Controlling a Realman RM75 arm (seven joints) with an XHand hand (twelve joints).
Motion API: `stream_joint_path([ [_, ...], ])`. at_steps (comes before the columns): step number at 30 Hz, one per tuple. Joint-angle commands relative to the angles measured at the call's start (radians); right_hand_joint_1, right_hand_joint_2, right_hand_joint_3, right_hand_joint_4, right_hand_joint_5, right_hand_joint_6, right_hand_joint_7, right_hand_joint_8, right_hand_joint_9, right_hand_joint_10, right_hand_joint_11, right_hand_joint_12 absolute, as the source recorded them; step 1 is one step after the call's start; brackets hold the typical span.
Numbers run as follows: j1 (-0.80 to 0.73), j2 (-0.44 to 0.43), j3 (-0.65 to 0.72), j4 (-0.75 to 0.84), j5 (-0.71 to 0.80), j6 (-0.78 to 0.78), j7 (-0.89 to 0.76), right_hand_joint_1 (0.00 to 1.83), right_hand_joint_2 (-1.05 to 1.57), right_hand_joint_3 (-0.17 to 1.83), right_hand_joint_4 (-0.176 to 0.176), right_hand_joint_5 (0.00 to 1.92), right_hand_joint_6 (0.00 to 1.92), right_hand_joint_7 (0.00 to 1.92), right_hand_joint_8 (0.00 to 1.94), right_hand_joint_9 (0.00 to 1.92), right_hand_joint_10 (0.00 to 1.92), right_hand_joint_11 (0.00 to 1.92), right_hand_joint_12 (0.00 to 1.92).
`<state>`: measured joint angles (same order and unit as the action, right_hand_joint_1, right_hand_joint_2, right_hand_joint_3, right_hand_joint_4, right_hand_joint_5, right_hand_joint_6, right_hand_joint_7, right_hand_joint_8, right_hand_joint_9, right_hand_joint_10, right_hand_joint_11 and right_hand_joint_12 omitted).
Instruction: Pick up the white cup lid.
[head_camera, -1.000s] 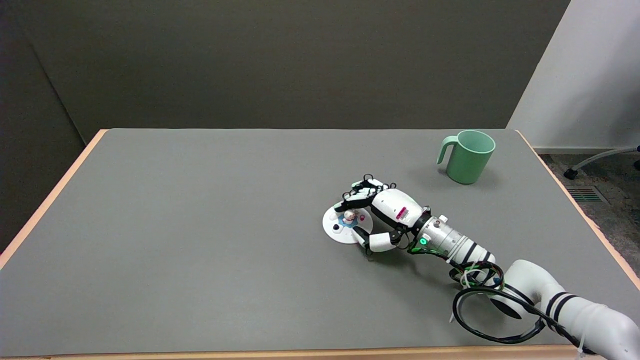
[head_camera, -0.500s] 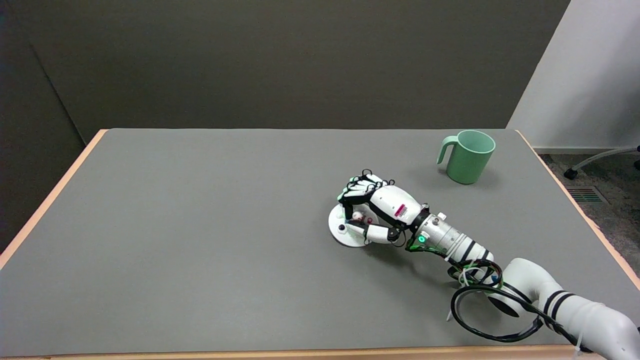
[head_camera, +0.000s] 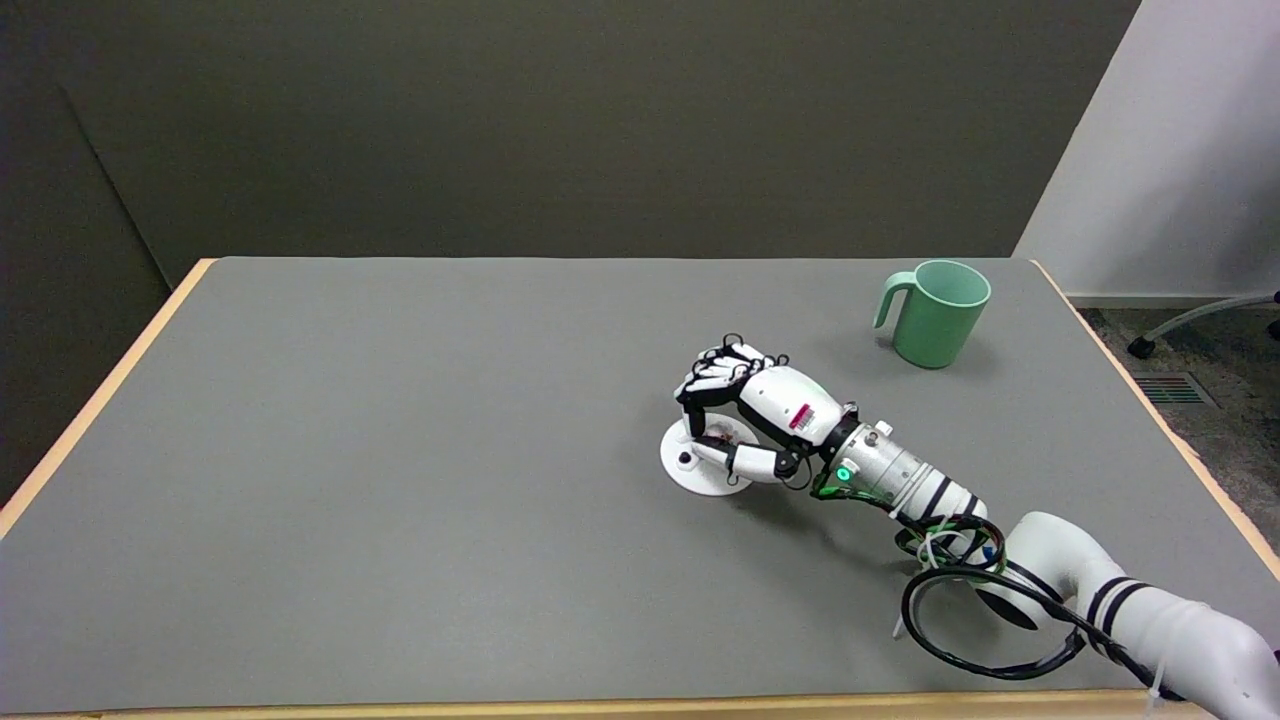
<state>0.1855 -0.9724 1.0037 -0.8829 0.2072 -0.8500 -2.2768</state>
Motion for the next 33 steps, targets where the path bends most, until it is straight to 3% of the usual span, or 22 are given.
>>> stream_joint_path([
  [1,0.004,0.009,0.008,-0.002,-0.046,0.005,0.034,0.93,1.18,0.22,0.061,0.68,1.45,0.54,0.66,0.35,0.75,0.0,0.89],
  [6,0.003,0.019,0.011,-0.011,-0.046,0.007,0.036,0.93,1.17,0.22,0.062,0.68,1.44,0.56,0.66,0.36,0.77,0.0,0.93],
  [10,-0.004,0.029,0.024,-0.031,-0.046,0.013,0.04,0.96,1.16,0.2,0.053,0.73,1.37,0.74,0.35,0.52,0.56,0.0,0.89],
  [11,-0.005,0.031,0.027,-0.039,-0.046,0.017,0.044,0.94,1.0,0.46,0.034,0.75,0.75,0.76,0.29,0.56,0.47,0.0,0.88],
  [12,-0.008,0.035,0.031,-0.049,-0.046,0.022,0.045,0.92,0.89,0.66,0.021,0.76,0.27,0.76,0.25,0.58,0.42,0.0,0.87],
  [20,-0.054,0.083,0.052,-0.135,-0.037,0.082,0.055,0.9,0.83,0.69,0.018,0.73,0.21,0.75,0.21,0.57,0.39,0.0,0.85],
  [22,-0.068,0.084,0.065,-0.141,-0.036,0.083,0.056,0.92,0.76,0.8,0.01,0.69,0.18,0.72,0.18,0.57,0.34,0.0,0.83],
  [27,-0.114,0.111,0.128,-0.194,-0.045,0.115,0.064,0.91,0.75,0.81,0.005,0.66,0.18,0.7,0.19,0.58,0.3,0.0,0.84],
  [33,-0.15,0.144,0.163,-0.241,-0.043,0.15,0.066,0.85,0.65,0.98,-0.001,0.57,0.19,0.61,0.18,0.57,0.25,0.0,0.91],
])
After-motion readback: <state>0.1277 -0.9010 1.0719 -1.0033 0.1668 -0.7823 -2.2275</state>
